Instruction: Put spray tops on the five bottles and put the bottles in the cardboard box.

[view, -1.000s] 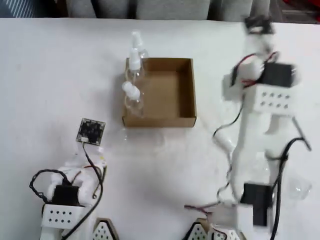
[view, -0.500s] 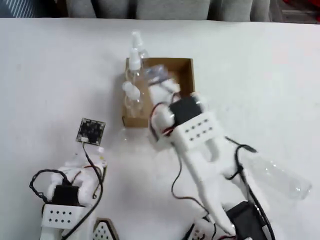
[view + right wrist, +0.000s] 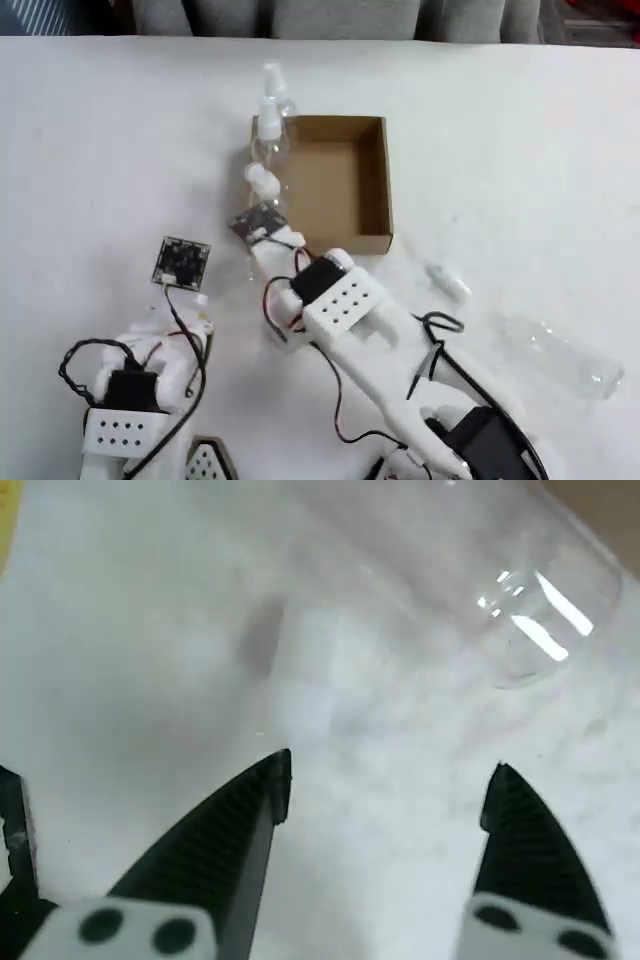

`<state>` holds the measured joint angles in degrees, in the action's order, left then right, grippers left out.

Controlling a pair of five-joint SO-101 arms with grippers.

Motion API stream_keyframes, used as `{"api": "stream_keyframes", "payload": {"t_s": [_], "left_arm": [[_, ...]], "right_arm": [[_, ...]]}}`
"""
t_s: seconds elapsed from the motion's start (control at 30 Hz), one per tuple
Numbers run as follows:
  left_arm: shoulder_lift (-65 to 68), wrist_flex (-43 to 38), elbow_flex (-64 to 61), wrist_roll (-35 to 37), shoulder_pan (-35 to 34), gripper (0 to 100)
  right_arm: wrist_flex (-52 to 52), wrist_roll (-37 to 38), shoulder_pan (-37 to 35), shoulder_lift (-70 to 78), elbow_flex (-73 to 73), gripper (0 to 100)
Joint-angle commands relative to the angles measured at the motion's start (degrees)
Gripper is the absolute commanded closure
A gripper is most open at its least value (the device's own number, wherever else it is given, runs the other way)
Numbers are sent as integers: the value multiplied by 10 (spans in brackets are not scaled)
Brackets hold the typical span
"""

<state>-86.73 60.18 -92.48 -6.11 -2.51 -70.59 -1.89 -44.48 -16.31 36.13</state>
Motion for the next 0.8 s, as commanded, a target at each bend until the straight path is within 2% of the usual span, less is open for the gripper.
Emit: {"api": "stream_keyframes", "payload": {"t_s": [0.0,0.13,0.33,0.37,0.47,0.57,0.77], "left_arm": [[-7,-18,4,-6,-6,951],[-7,-18,4,-6,-6,951],[-7,-18,4,-7,-6,951],[-7,-18,4,-7,-6,951],[-7,-18,4,-7,-6,951],[-7,-18,4,-7,-6,950],[-7,-18,4,-25,-6,950]], "right_arm": [[-29,46,18,-25,-23,757],[-82,66,111,-25,-76,845],[-121,77,316,-25,-133,971],[-135,106,344,-25,-140,974],[-204,257,407,-25,-144,951],[-261,360,483,-26,-144,902],[-277,596,665,-26,-144,789]]}}
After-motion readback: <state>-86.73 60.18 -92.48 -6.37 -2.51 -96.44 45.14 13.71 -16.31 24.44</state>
